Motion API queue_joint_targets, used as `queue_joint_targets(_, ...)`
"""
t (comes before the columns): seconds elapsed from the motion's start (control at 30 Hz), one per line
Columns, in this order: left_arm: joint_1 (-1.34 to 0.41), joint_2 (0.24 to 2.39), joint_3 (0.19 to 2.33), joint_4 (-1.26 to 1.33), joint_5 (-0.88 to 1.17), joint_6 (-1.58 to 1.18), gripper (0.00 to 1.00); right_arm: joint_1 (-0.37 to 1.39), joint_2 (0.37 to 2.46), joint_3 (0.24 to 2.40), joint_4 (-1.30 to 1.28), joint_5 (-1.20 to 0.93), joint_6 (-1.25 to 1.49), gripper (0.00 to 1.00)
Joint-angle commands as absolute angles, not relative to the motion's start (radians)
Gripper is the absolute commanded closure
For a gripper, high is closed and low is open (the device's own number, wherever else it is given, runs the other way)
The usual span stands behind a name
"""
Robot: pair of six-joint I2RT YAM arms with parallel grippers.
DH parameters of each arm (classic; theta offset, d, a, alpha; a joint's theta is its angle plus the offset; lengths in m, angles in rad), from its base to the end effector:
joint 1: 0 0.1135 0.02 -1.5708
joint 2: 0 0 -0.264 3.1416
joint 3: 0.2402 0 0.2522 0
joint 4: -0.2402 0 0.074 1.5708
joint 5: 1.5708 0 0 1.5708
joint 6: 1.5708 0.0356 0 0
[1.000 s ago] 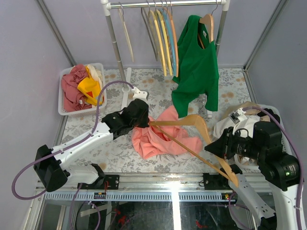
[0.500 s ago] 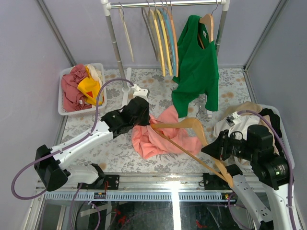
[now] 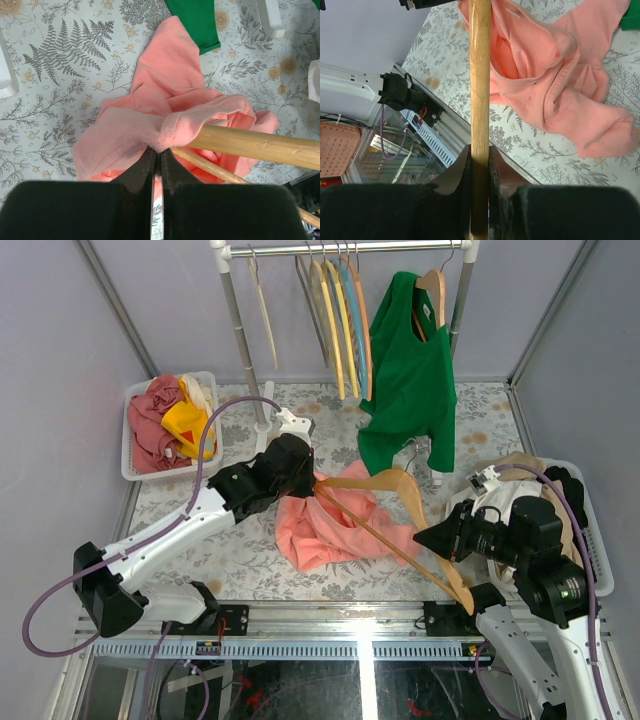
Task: Place the t-shirt on the hanger
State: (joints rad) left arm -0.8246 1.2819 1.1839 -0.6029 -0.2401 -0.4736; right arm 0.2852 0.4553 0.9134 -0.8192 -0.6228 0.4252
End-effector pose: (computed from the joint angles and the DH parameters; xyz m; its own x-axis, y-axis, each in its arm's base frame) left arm 0.1945 -0.1980 0.3323 -0.6586 0.0598 -0.7501 0.3253 0.9215 -0.2121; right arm 0.0636 0.0403 0.3554 -0.6191 0.1677 -0.7672 -0.5453 0.6112 0.5736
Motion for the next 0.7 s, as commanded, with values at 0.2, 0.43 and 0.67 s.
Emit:
queue_joint_targets(0.2, -0.836, 1.31, 1.257, -0.637, -0.242, -0.437, 1.0, 0.282, 0.469, 0.867, -0.73, -0.795, 0.38, 1.0)
queue_joint_targets(0.43, -0.838, 1.318, 1.285, -0.65, -0.237, -0.424, 1.0, 0.284, 0.431, 0.824, -0.716, -0.874, 0.401, 1.0)
queue_joint_targets(0.67, -0.862, 1.327, 1.331, -0.652, -0.206, -0.415, 1.0, 0.284, 0.429, 0.762, -0.561, -0.887, 0.467, 1.0)
